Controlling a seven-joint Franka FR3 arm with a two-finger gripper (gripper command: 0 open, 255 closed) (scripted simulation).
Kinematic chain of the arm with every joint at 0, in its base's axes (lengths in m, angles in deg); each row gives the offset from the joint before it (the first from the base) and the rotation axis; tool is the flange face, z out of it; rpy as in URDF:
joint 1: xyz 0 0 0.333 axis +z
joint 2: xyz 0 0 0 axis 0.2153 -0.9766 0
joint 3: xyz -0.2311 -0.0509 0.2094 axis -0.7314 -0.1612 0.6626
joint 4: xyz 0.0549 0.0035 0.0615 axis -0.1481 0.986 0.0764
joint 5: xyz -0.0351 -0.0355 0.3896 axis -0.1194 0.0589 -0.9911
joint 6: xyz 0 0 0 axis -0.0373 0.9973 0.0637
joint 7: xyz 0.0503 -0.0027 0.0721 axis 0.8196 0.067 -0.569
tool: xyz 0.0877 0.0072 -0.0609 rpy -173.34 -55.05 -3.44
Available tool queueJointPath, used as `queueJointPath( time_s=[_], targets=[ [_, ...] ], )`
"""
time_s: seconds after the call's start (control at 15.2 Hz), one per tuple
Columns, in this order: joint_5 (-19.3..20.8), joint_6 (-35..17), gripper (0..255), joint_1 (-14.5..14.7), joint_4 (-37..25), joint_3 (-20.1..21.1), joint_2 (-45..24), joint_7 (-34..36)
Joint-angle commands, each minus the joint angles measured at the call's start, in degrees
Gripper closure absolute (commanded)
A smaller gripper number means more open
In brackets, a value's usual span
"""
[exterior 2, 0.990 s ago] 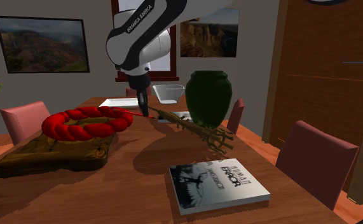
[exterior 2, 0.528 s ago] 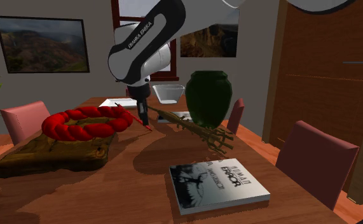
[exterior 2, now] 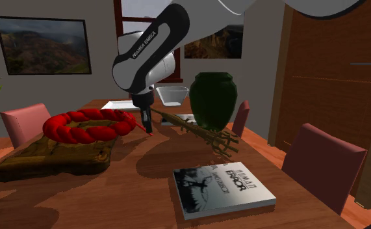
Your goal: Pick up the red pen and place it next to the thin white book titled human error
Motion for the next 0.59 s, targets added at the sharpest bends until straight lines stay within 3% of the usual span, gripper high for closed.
queueJointPath(
  time_s=[0.0, 0.07, 0.13, 0.53],
  targets=[
    [0.0, 0.0, 255, 0.0, 0.1, 0.0, 0.0, 0.0],
    [0.0, 0.0, 255, 0.0, 0.1, 0.0, 0.0, 0.0],
    [0.0, 0.0, 0, 0.0, 0.1, 0.0, 0.0, 0.0],
    [-0.2, 0.8, 0, 0.1, 0.8, 0.2, 1.4, 0.0]
  ],
)
